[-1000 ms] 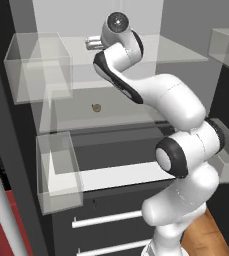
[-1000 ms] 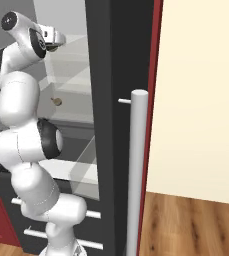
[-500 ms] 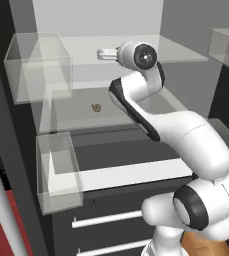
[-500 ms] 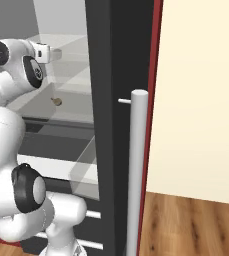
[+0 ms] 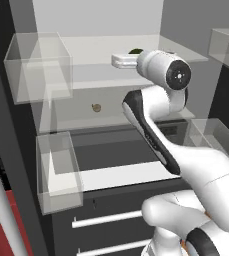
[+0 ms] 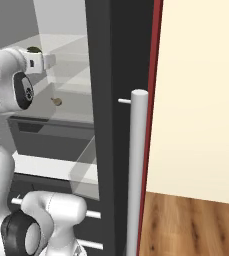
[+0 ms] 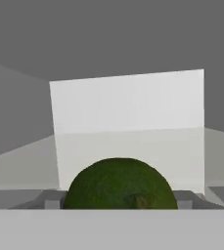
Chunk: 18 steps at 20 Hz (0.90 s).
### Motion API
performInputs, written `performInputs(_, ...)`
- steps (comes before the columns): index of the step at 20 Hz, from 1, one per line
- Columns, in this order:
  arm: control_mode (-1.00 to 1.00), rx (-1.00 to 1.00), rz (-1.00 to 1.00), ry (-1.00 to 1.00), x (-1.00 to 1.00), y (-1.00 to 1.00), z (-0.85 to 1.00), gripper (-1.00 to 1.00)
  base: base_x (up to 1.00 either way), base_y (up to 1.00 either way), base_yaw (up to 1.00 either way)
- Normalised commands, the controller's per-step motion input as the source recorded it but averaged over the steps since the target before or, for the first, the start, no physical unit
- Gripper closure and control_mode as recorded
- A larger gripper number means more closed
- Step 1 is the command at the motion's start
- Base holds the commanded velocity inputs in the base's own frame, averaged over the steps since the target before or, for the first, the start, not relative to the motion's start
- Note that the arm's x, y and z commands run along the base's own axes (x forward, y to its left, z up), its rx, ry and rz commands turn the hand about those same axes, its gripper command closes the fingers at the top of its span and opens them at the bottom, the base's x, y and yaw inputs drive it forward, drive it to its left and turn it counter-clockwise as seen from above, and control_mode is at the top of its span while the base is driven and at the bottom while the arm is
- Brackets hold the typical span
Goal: Grab the garlic and lime from the fridge, place them in the blender, close the lid, and turn on the blender to create a marinade.
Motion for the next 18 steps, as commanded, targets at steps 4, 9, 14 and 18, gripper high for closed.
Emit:
performInputs(4,-1.0,-0.04,0.05,0.02,-1.0,-0.23,0.04,1.0,0.0,0.0,0.0)
performInputs(9,-1.0,-0.16,0.06,0.22,-1.0,-0.12,-0.38,1.0,0.0,0.0,0.0)
performInputs(14,-1.0,-0.22,0.04,0.37,-1.0,-0.06,-0.75,1.0,0.0,0.0,0.0)
performInputs(18,-1.0,-0.16,0.02,0.36,-1.0,-0.13,-0.96,1.0,0.0,0.0,0.0)
